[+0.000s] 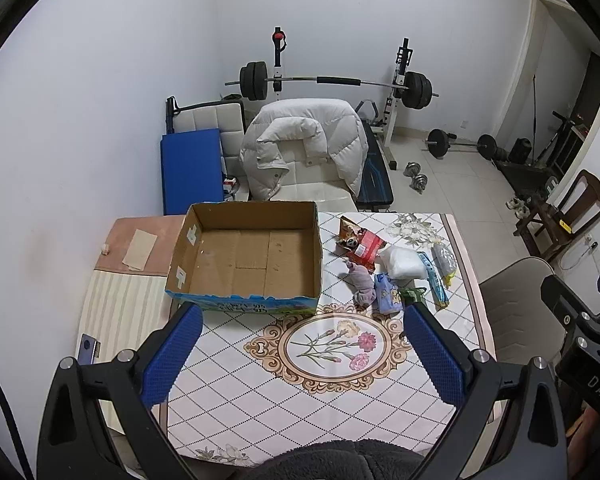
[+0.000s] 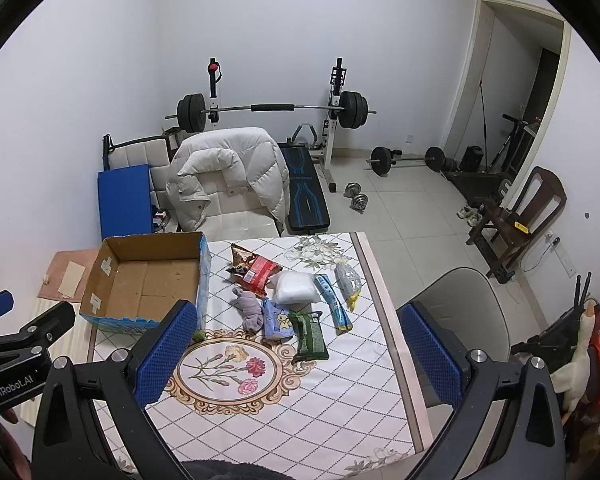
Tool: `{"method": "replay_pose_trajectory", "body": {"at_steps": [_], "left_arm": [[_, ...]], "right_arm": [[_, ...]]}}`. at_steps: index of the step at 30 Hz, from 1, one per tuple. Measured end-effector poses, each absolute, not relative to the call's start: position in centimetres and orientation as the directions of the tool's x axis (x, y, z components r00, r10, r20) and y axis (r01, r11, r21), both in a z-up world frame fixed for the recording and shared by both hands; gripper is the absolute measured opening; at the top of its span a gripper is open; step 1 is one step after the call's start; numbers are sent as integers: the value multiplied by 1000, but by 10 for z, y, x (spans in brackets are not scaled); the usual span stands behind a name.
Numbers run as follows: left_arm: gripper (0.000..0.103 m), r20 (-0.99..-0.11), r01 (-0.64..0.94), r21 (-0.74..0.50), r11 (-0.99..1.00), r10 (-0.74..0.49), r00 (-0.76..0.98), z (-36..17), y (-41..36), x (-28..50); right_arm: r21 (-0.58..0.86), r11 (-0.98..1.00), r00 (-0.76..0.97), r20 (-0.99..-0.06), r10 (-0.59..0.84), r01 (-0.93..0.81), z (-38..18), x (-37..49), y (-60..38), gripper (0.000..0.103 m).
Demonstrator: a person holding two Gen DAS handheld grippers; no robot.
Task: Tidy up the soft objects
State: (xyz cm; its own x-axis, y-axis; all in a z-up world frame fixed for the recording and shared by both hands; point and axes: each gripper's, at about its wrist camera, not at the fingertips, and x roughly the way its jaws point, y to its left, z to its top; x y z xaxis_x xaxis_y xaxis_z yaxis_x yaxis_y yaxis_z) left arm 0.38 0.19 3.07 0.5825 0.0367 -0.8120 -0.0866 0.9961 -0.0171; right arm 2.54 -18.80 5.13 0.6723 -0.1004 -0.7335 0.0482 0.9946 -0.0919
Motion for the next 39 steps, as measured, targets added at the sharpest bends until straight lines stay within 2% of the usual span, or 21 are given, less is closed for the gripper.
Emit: {"method": "replay_pose_trajectory", "body": {"at_steps": [29,39], "left_arm": [[103,-798,-87,-14,996,41,602,28,1,-7],[103,-807,-80,-29,996,24,590,26,0,2]], "right_arm": [[-92,995,683,-724,-100,49,61,22,-184,103],[-71,996,664,-742,-95,63,47,27,-193,103]]}}
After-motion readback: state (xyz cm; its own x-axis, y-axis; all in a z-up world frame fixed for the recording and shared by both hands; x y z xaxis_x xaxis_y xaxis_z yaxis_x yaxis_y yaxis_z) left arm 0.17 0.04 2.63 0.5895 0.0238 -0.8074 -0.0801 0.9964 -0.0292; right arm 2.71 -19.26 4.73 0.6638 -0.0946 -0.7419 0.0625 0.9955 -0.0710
